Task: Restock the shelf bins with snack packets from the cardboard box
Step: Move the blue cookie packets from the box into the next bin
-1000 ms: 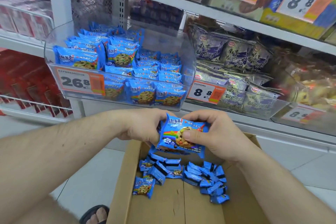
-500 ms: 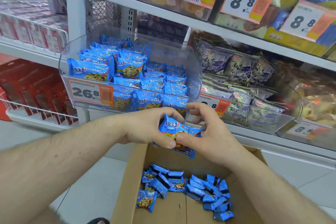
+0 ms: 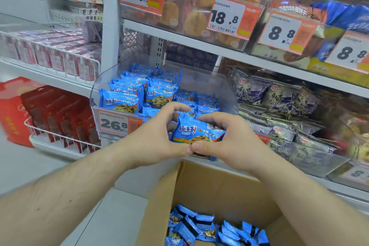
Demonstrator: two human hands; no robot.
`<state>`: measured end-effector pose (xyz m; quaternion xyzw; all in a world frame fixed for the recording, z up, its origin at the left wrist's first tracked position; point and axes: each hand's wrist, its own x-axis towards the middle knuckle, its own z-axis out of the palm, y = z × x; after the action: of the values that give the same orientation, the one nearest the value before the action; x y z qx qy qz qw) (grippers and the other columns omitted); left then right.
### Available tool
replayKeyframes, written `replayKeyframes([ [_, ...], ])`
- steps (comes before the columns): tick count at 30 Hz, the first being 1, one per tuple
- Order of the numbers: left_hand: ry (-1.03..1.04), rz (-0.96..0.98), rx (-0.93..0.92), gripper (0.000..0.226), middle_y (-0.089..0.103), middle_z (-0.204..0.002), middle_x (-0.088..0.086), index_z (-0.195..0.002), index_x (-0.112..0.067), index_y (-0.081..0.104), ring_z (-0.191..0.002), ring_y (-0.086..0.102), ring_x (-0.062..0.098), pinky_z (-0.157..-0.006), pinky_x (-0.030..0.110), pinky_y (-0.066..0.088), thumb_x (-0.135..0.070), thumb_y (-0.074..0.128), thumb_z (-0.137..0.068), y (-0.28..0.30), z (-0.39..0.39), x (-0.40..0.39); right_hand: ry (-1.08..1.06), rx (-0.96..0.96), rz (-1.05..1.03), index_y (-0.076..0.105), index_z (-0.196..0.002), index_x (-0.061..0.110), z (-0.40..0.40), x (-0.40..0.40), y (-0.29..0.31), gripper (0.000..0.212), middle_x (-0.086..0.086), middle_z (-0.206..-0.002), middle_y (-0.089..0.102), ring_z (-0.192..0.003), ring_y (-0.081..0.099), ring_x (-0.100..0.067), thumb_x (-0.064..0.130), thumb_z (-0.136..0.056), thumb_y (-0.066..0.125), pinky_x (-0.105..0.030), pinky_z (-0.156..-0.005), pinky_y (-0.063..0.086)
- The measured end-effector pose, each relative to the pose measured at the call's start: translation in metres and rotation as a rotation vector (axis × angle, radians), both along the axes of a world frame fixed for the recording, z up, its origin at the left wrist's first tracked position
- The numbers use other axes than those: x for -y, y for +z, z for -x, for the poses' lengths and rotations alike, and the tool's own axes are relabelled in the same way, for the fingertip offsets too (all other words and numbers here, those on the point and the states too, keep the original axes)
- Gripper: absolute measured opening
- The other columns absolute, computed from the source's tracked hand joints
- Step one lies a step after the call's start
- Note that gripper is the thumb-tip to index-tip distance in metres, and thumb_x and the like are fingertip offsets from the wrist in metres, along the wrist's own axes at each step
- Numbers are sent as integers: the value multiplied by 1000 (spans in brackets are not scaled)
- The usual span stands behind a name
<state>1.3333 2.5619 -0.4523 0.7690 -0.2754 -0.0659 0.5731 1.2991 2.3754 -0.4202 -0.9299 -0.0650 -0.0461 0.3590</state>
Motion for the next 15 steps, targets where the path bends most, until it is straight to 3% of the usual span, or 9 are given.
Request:
replayKeyframes([
  [1,98,5,42,70,51,-106,-6,-118,-37,44,-80,59,-2,-70,14,48,-22,86,-65,-4,-6,-1,-26,28,-13,66,-117,24,-9,-2,1,60,12,-106,65,-93,60,-2,33,-63,89,-23,-90,48],
  [3,361,-77,135,55,54,-102,-11,-110,-36,48,-81,58,11,-72,24,48,-28,80,-66,-9,-19,-8,-96,95,-29,68,-110,25,-32,-4,2,56,8,-97,67,-78,63,-7,34,-59,90,-29,-80,53],
  [5,538,-289,213,36,53,-95,-13,-99,-36,51,-77,54,12,-71,27,42,-24,72,-72,-10,-29,-17,-152,140,-46,67,-109,27,-58,-5,2,57,7,-100,68,-79,66,-9,39,-58,89,-30,-78,55],
  [7,569,-456,282,24,48,-92,-13,-85,-38,52,-86,52,13,-75,27,39,-25,68,-74,-12,-33,-22,-153,153,-14,61,-117,28,-81,-10,1,60,12,-112,62,-95,61,-8,36,-63,88,-25,-83,47],
  [9,563,-492,306,22,47,-94,-13,-85,-38,51,-93,52,15,-79,29,41,-27,67,-74,-15,-33,-23,-107,140,41,56,-117,33,-101,-21,-2,59,11,-119,57,-106,54,-9,34,-66,87,-22,-83,40],
  [12,576,-501,313,23,47,-99,-12,-90,-37,51,-97,53,17,-78,29,39,-28,65,-75,-18,-33,-21,-43,61,94,54,-104,37,-121,-44,-13,49,2,-122,55,-101,55,-15,34,-67,86,-26,-73,41],
  [15,594,-493,318,19,52,-100,-12,-86,-36,51,-96,53,16,-77,28,38,-27,63,-75,-18,-34,-22,-12,64,144,60,-108,33,-134,-62,-23,45,-2,-120,56,-89,60,-17,31,-70,83,-27,-71,43],
])
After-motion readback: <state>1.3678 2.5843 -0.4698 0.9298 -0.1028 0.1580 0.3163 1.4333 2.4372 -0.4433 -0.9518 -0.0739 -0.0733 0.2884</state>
